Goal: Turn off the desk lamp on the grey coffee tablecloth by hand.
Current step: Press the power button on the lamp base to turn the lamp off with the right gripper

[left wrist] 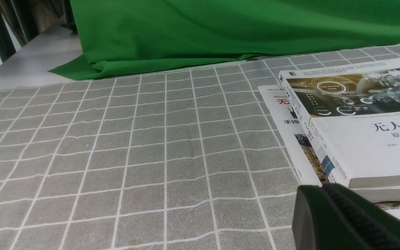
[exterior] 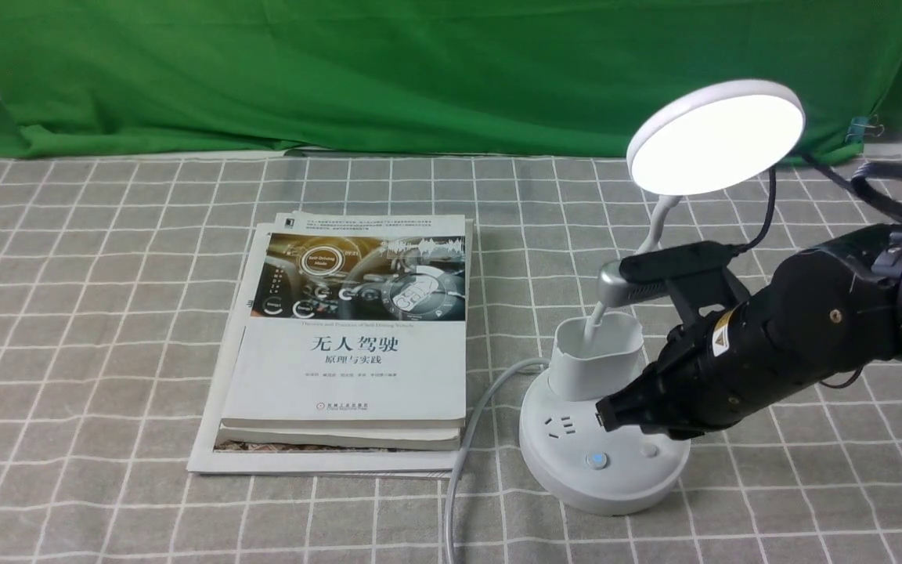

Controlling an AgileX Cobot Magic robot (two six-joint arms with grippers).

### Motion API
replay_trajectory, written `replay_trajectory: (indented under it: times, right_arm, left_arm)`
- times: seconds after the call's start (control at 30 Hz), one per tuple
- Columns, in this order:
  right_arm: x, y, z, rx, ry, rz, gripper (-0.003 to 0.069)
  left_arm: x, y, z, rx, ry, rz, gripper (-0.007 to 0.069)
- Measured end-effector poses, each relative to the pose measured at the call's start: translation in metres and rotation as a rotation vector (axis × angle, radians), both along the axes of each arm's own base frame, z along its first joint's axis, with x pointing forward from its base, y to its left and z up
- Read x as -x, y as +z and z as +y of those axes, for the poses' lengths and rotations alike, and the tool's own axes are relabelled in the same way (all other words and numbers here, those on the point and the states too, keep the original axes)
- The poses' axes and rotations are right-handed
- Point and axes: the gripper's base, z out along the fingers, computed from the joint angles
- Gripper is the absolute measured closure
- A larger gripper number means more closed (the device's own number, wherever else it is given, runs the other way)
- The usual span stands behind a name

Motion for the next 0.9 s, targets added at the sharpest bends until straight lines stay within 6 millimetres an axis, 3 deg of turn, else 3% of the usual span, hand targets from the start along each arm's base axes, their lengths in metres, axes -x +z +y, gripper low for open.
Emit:
replay_trajectory:
  times: [0.23,0.53,0.9]
  right_arm:
    - [0.001,0.001,-0.001,0.012,0.002,0.021,0.0631]
    - [-0.002,-0.022,0.002,0.053,0.003,0.094,0.0631]
    - [0.000,-0.011,0.000,0.046,0.005,0.082,0.0633]
  left_arm:
    - [0.000,0.000,0.000,0.000,0.000,0.000,0.0624]
    - [0.000,0.000,0.000,0.000,0.000,0.000,0.0624]
    - [0.000,0.000,0.000,0.000,0.000,0.000,0.0624]
